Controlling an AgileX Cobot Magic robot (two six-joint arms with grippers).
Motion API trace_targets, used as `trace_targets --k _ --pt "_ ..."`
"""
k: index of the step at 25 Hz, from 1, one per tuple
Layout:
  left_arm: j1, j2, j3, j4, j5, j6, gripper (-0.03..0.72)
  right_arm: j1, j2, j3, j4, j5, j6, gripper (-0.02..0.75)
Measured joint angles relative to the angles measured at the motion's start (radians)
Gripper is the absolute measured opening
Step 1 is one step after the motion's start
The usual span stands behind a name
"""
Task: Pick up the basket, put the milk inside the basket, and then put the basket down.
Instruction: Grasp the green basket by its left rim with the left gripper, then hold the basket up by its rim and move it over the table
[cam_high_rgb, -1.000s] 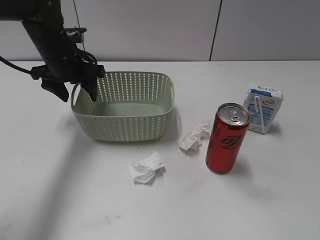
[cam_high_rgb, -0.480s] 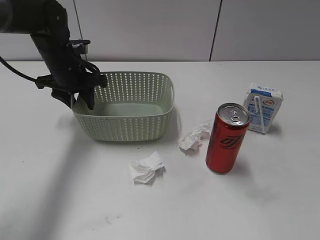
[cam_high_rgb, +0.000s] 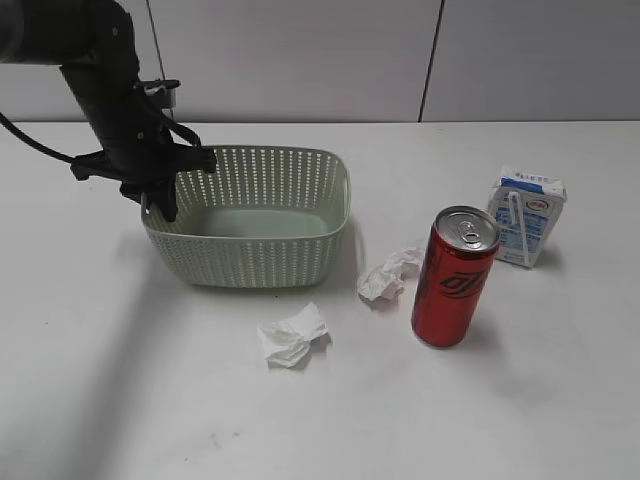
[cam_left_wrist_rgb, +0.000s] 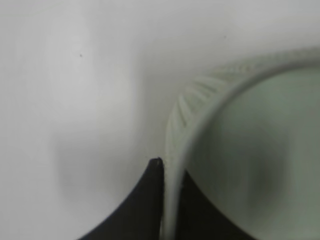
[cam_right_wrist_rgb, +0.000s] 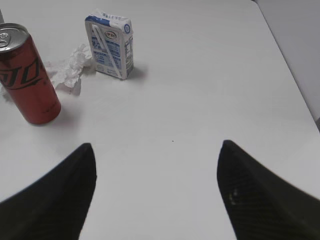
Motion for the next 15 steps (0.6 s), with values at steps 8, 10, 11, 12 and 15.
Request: trace_targets --k 8,10,11,12,15 --pt "-0.004 -0.098 0.001 -0.074 0.055 -0.008 0.000 0.000 0.000 0.000 0.000 0.000 0.000 0.589" --pt "-0.011 -0.145 0.003 -0.060 0.082 -0.011 0.000 0.000 0.000 0.000 0.000 0.000 0.000 0.589" --pt "-0.015 -0.170 0.007 -0.053 0.094 -0.016 0.000 0.000 0.000 0.000 0.000 0.000 0.000 0.589" --pt "-0.018 -0.194 0.012 -0.049 0.105 -0.029 0.000 0.000 0.000 0.000 0.000 0.000 0.000 0.589" --pt "-0.022 -0.270 0.053 -0.048 0.105 -0.050 0.000 0.000 0.000 0.000 0.000 0.000 0.000 0.589"
